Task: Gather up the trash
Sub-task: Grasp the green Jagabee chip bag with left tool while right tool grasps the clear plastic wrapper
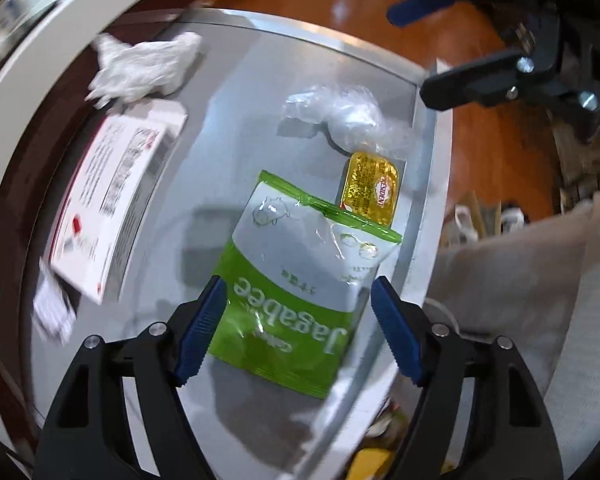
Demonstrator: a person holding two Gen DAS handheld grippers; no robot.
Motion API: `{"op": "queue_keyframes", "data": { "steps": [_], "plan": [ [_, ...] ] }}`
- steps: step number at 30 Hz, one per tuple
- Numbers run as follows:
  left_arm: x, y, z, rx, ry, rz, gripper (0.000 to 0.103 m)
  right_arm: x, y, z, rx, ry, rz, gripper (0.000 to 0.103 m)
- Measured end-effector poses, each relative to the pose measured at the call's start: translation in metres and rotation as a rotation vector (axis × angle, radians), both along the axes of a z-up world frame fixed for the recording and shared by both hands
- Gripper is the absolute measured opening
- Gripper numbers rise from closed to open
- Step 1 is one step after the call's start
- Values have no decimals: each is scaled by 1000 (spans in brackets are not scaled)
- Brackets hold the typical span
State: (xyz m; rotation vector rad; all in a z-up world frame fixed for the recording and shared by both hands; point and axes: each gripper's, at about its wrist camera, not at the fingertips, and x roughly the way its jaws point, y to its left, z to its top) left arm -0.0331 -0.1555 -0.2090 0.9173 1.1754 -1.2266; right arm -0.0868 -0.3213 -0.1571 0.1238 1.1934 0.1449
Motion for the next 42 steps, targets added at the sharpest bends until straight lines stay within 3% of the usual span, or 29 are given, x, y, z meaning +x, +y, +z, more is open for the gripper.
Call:
{"op": "queue_keyframes", "data": {
  "steps": [6,9,17,21,35,37,38,42],
  "plan": [
    [-4,-16,-16,69,-28,-154,75,11,0,-12,15,48,21,92],
    [1,-23,-23,67,-29,-166,80,19,1,-20,31,75,28,92],
    [24,-17,-34,59,-72,-71,91,40,12,-40,97,134,44,90],
    [37,1,-34,34,-77,53,90,46,17,-49,90,162,45,66],
    [32,-5,-34,-12,-91,100,90,44,14,-59,60,204,-16,67],
    [35,-7,-35,-18,-93,110,90,43,16,-57,64,192,-6,49],
    [37,-8,-35,-22,-94,122,90,43,15,-57,79,196,-2,33],
    [39,2,-32,-37,-99,152,84,43,15,-57,71,181,10,32]
  ]
}}
